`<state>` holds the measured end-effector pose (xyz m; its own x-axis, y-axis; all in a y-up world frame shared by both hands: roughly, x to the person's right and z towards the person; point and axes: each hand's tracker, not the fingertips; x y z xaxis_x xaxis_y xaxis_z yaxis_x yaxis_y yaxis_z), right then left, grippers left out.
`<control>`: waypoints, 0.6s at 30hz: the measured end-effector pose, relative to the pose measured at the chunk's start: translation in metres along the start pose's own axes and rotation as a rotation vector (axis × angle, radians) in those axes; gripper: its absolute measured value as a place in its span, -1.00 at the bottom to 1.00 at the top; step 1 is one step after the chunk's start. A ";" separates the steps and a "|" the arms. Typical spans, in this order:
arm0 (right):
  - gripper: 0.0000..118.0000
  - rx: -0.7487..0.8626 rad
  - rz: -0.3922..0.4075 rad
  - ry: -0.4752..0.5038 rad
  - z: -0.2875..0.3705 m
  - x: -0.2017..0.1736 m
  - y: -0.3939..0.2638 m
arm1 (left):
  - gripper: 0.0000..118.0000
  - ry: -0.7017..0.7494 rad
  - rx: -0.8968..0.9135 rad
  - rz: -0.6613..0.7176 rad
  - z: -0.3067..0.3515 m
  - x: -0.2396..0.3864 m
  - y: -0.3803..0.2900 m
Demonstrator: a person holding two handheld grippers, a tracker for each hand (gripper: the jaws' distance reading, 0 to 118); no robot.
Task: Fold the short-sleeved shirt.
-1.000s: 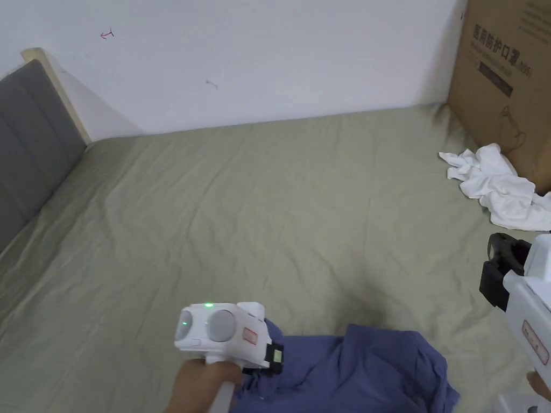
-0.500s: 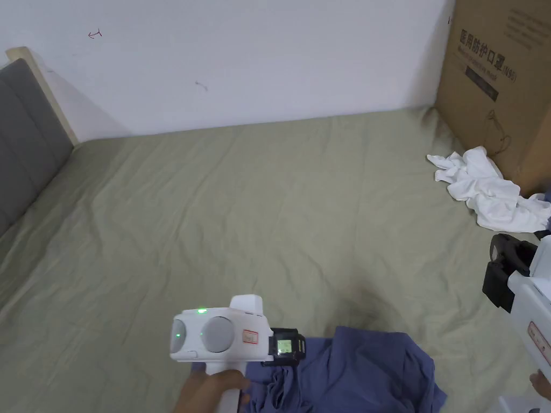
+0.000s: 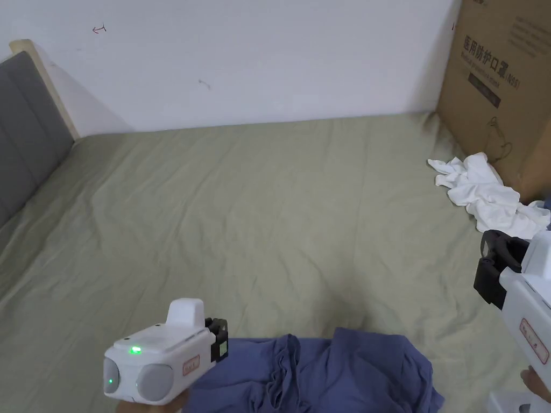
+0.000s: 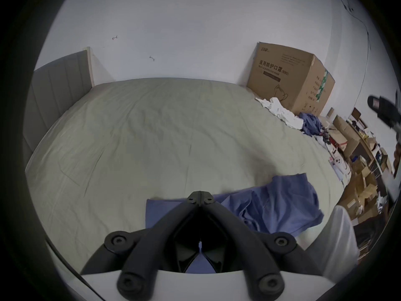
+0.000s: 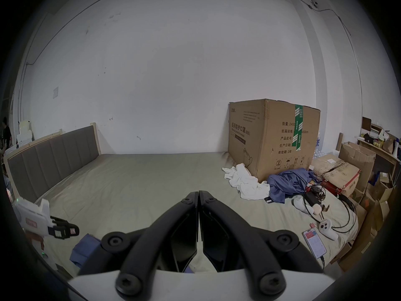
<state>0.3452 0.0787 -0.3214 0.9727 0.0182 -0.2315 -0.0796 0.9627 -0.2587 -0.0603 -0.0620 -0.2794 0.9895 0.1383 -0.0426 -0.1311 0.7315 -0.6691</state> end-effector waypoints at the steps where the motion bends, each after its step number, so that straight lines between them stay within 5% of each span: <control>1: -1.00 -0.001 0.001 -0.001 0.000 0.000 0.000 | -1.00 0.003 0.001 0.000 -0.005 0.001 -0.008; 18: -1.00 -0.037 0.009 -0.030 0.001 0.011 -0.008 | -1.00 -0.118 -0.156 -0.075 -0.066 0.085 -0.080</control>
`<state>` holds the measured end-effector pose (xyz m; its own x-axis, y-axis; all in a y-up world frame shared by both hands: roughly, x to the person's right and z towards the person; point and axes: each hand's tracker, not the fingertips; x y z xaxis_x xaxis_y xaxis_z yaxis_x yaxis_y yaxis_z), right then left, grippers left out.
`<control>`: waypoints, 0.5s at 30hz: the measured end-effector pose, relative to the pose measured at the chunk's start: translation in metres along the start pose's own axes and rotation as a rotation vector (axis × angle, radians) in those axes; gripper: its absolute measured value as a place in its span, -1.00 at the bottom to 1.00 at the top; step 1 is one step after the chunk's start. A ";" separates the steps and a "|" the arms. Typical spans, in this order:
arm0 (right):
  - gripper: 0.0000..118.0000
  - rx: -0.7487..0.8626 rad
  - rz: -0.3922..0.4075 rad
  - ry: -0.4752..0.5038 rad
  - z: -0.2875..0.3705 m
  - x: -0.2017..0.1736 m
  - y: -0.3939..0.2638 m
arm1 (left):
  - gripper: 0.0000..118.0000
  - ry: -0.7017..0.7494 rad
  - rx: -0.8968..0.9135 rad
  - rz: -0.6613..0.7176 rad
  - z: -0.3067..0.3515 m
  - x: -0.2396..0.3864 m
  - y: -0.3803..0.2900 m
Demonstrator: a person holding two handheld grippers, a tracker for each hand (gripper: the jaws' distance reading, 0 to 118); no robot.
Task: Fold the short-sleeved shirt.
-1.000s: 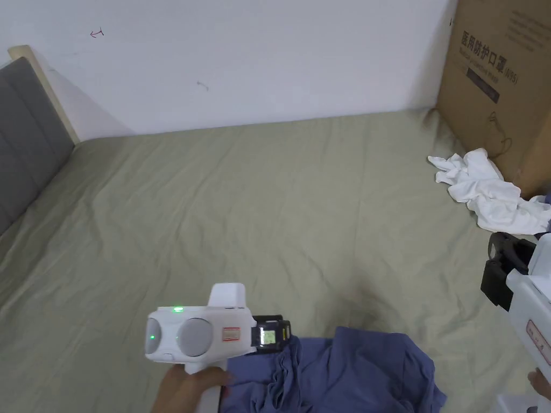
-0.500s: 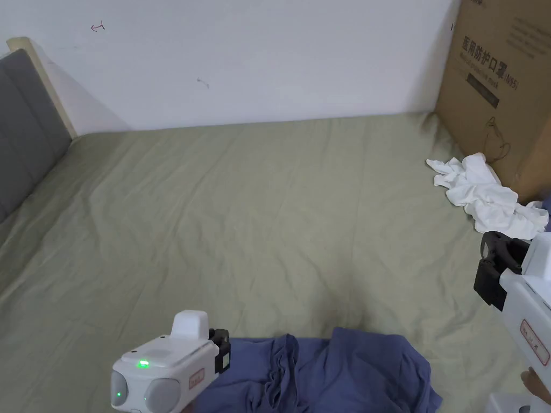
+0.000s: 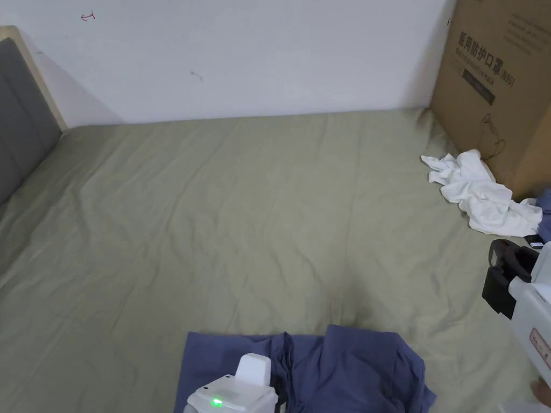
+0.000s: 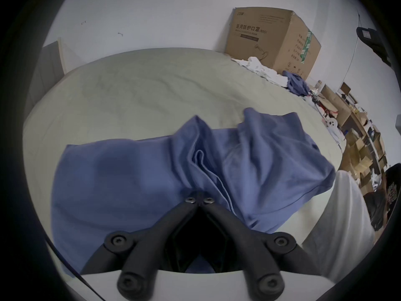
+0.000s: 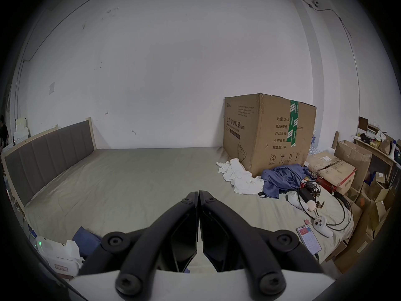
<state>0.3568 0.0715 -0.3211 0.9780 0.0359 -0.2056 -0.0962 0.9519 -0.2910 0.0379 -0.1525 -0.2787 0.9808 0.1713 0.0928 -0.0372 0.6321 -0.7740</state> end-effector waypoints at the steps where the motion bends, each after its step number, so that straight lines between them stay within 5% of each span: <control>1: -1.00 -0.002 0.001 0.000 0.000 0.000 0.000 | -1.00 -0.008 -0.002 0.012 -0.002 0.004 0.002; 8: -1.00 -0.002 -0.001 0.002 0.001 -0.001 0.001 | -1.00 -0.088 0.011 0.090 0.011 0.000 0.015; 15: -1.00 0.003 0.005 0.023 -0.001 -0.008 0.004 | -1.00 -0.200 0.076 0.214 0.074 -0.075 0.054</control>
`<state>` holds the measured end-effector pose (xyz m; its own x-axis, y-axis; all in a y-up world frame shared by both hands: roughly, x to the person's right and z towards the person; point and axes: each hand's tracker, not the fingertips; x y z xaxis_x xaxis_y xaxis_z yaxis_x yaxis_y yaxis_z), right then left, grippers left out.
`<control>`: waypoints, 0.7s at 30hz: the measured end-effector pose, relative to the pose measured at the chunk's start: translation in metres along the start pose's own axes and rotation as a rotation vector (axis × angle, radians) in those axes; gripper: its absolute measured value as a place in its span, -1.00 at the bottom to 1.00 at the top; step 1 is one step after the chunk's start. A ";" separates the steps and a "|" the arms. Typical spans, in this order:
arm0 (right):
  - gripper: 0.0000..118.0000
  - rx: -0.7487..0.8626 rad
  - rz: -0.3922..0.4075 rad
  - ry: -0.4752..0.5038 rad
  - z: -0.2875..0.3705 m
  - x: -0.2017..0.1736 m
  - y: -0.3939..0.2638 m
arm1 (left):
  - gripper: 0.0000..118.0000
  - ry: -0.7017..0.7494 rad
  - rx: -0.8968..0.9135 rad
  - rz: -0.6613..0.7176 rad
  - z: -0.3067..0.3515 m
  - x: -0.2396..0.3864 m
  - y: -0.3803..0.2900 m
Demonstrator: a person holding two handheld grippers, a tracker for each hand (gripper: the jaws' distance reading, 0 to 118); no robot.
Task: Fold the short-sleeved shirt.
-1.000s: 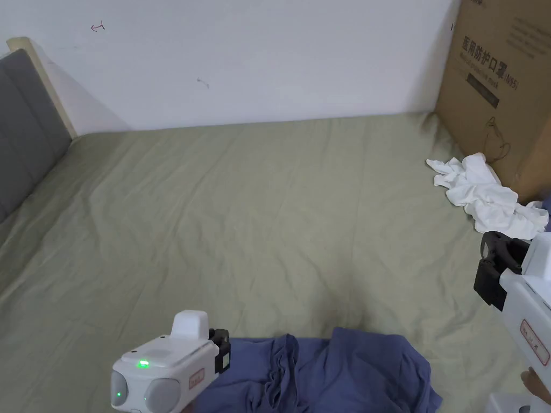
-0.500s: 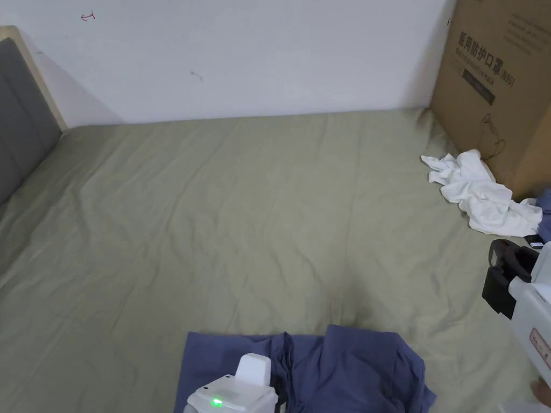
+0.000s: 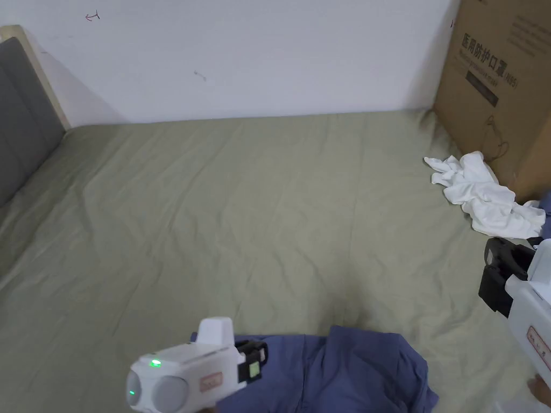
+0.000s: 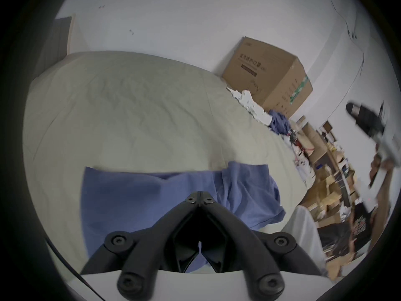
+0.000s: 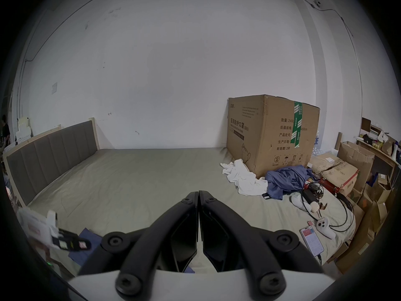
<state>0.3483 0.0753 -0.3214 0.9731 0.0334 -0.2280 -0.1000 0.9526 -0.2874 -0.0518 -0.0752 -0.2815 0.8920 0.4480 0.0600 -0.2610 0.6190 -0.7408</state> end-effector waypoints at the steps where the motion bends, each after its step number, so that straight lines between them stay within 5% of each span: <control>1: -1.00 0.000 -0.001 0.003 -0.001 -0.002 0.000 | -1.00 -0.007 0.017 0.030 0.011 -0.012 0.006; 5: -1.00 -0.003 0.005 0.009 -0.004 -0.007 0.000 | -1.00 -0.034 -0.012 0.111 0.032 -0.059 0.024; 8: -1.00 -0.011 0.009 0.016 -0.007 -0.011 0.000 | -0.75 -0.041 -0.047 0.209 0.039 -0.090 0.028; 12: -1.00 -0.023 0.019 0.016 -0.011 -0.014 -0.002 | 0.41 -0.049 -0.105 0.286 0.040 -0.117 0.023; 14: -1.00 -0.029 0.022 0.014 -0.013 -0.016 -0.004 | 0.76 -0.051 -0.125 0.283 0.033 -0.138 0.015; 19: -1.00 -0.055 0.037 0.002 -0.019 -0.020 -0.007 | 0.76 -0.037 -0.193 0.362 0.011 -0.161 -0.002; 21: -1.00 -0.062 0.037 0.003 -0.021 -0.021 -0.008 | 0.56 -0.044 -0.206 0.369 0.001 -0.165 -0.006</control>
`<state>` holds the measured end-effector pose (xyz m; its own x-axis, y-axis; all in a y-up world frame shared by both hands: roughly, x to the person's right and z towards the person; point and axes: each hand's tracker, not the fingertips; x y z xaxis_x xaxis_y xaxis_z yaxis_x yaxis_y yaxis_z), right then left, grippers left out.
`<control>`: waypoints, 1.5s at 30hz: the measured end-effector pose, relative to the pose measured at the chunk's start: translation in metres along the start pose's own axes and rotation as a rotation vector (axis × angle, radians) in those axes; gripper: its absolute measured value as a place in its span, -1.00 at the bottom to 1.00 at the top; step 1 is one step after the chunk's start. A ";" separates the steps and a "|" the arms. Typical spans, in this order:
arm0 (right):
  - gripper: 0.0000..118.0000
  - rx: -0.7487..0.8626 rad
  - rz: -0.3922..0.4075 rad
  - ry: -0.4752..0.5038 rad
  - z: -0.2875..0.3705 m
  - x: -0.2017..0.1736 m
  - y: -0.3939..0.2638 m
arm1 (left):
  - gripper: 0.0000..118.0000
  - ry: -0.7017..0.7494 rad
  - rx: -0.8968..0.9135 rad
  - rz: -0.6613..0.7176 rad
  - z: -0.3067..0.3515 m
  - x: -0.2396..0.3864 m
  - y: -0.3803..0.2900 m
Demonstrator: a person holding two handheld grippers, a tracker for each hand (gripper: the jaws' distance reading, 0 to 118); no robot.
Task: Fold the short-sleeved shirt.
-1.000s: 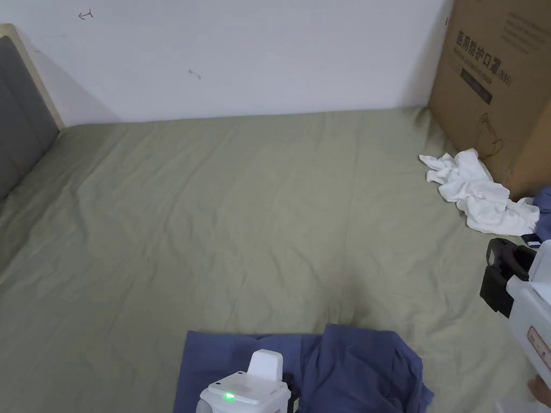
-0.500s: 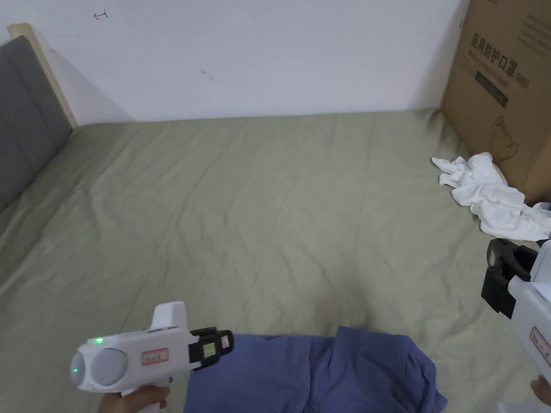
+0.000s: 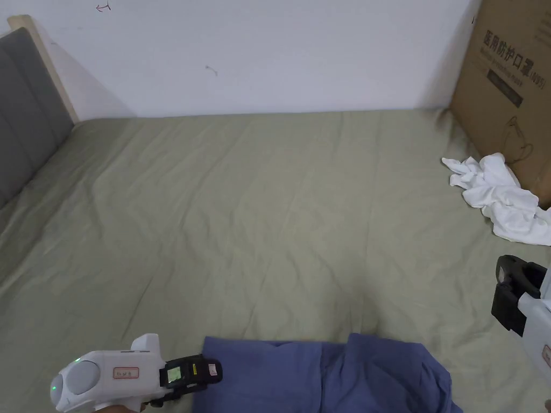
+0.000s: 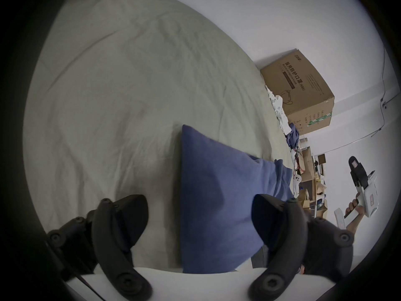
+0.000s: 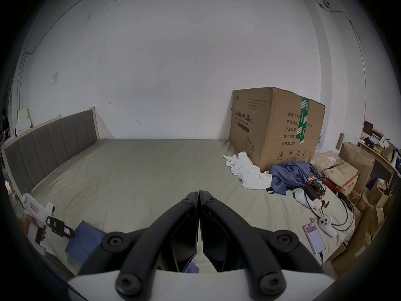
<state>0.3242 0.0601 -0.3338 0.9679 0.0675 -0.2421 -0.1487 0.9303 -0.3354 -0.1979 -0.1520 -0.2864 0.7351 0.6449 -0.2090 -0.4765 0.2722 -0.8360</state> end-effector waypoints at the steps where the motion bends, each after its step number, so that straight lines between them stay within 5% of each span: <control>1: -1.00 -0.006 -0.004 0.004 -0.001 0.000 0.000 | 0.47 0.004 0.002 -0.002 -0.005 -0.003 0.000; 7: -1.00 -0.020 0.003 0.010 -0.006 -0.005 -0.002 | -0.35 -0.026 0.022 -0.042 -0.011 0.015 -0.002; 12: -1.00 -0.020 -0.001 0.019 -0.005 -0.005 -0.002 | -0.81 0.021 0.022 -0.068 -0.014 0.030 -0.010; 28: -1.00 0.032 -0.029 0.041 0.005 0.004 0.005 | -0.90 0.250 0.128 -0.155 0.101 0.034 0.010; 31: -1.00 0.037 -0.034 0.046 0.007 0.006 0.003 | -0.90 0.291 0.116 -0.137 0.116 0.076 0.006; 36: -1.00 0.036 -0.053 0.050 0.007 0.012 0.001 | -0.90 0.221 0.094 -0.146 0.097 0.136 0.014; 45: -1.00 0.044 -0.075 0.029 0.017 0.031 -0.001 | -0.90 0.119 -0.089 -0.381 -0.011 0.245 0.002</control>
<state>0.3573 0.0668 -0.3254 0.9696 -0.0125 -0.2444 -0.0669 0.9472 -0.3136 -0.0133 -0.0009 -0.3446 0.9040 0.4215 0.0716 -0.1193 0.4096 -0.9044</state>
